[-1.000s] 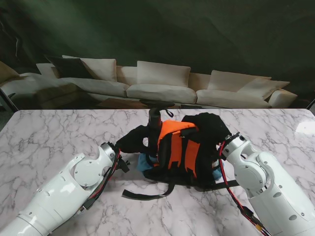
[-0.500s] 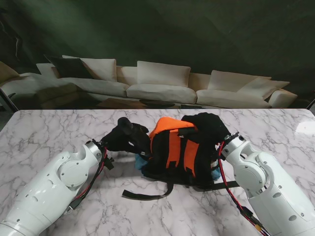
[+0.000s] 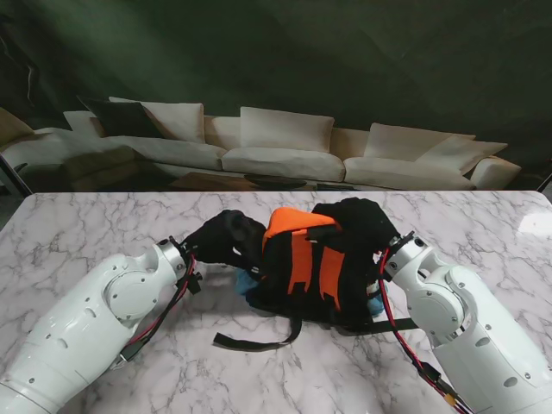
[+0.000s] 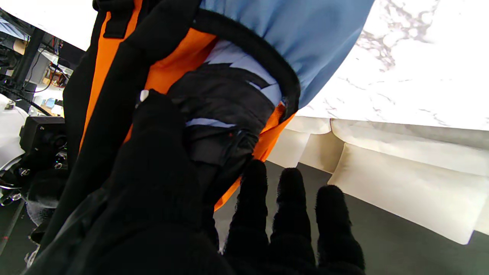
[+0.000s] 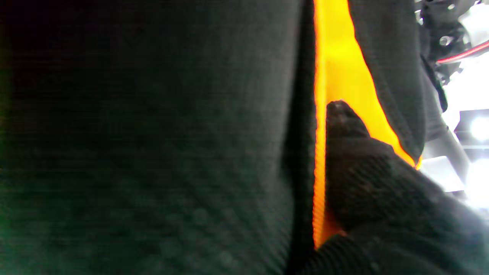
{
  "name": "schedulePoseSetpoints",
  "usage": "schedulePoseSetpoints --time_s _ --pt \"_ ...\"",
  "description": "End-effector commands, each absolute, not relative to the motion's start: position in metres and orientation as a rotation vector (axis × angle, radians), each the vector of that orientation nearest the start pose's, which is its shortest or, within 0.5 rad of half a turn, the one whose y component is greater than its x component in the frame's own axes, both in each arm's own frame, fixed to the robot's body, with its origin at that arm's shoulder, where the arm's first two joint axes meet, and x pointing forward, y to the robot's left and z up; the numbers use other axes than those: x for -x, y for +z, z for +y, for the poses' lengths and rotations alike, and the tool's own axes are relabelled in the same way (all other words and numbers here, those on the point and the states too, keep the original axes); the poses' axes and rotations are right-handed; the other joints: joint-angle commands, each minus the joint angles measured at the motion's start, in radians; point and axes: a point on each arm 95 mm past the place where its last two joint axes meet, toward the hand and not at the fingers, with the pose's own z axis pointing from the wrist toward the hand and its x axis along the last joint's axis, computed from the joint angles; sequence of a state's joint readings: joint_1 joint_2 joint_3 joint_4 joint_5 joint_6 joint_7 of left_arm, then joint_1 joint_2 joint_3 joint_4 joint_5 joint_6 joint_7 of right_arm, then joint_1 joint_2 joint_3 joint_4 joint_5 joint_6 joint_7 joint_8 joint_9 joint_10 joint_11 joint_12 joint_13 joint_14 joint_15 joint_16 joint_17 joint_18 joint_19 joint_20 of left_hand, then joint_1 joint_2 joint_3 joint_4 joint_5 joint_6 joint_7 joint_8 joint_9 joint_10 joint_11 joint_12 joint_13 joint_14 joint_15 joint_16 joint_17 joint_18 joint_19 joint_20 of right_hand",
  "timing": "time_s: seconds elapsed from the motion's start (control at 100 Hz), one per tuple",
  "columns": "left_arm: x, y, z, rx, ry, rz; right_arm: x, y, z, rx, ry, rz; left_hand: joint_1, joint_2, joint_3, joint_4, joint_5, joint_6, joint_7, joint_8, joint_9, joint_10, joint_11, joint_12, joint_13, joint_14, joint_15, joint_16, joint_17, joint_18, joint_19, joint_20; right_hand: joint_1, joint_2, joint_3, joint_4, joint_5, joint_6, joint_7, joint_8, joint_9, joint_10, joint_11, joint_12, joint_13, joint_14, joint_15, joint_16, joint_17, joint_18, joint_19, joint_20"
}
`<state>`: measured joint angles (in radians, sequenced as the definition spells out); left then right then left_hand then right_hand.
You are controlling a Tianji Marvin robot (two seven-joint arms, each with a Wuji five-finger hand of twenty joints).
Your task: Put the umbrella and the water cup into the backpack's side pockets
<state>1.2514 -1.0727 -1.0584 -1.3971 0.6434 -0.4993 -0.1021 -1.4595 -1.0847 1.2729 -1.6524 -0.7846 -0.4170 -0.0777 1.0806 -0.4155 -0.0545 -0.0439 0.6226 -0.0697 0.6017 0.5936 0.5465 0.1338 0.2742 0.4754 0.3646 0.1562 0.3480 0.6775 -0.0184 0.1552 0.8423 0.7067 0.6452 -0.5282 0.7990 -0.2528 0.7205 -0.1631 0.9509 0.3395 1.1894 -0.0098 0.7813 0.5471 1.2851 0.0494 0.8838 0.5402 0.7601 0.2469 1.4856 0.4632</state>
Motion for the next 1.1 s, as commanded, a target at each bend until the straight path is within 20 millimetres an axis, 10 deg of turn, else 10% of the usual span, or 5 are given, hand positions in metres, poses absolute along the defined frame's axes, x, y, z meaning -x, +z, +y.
schedulePoseSetpoints --time_s 0.0,0.65,1.09 --pt "-0.455 -0.278 -0.036 1.046 -1.981 1.801 -0.418 -0.231 0.019 -0.9 2.05 1.432 0.138 0.23 0.091 0.042 0.091 0.072 0.087 0.069 -0.029 -0.002 -0.026 -0.016 -0.021 0.006 -0.027 -0.011 -0.008 0.021 -0.027 -0.002 0.102 0.06 0.077 0.032 0.041 -0.136 0.036 0.003 0.005 -0.048 -0.005 0.0 0.031 -0.026 0.01 0.005 -0.007 0.008 0.005 0.012" --pt "-0.468 -0.312 -0.034 1.248 -1.782 1.959 -0.417 -0.224 0.032 -0.855 2.096 1.446 0.129 0.219 0.086 0.044 0.111 0.047 0.05 0.088 -0.018 0.005 -0.044 -0.018 -0.018 0.016 -0.047 -0.029 -0.014 0.031 -0.046 -0.008 0.114 0.064 0.068 0.027 0.041 -0.154 0.037 0.004 0.001 -0.049 -0.009 0.0 0.031 -0.026 0.002 0.003 -0.009 0.008 0.003 0.012" --pt "-0.46 -0.274 -0.01 1.102 -1.665 2.019 -0.416 -0.218 0.031 -0.829 2.1 1.449 0.133 0.219 0.088 0.04 0.105 0.07 0.06 0.135 -0.001 0.006 -0.062 -0.028 -0.01 0.02 -0.066 -0.053 -0.017 0.043 -0.074 -0.018 0.116 0.068 0.068 0.028 0.04 -0.157 0.037 0.004 0.001 -0.048 -0.011 0.001 0.03 -0.025 -0.001 0.003 -0.01 0.008 0.002 0.012"
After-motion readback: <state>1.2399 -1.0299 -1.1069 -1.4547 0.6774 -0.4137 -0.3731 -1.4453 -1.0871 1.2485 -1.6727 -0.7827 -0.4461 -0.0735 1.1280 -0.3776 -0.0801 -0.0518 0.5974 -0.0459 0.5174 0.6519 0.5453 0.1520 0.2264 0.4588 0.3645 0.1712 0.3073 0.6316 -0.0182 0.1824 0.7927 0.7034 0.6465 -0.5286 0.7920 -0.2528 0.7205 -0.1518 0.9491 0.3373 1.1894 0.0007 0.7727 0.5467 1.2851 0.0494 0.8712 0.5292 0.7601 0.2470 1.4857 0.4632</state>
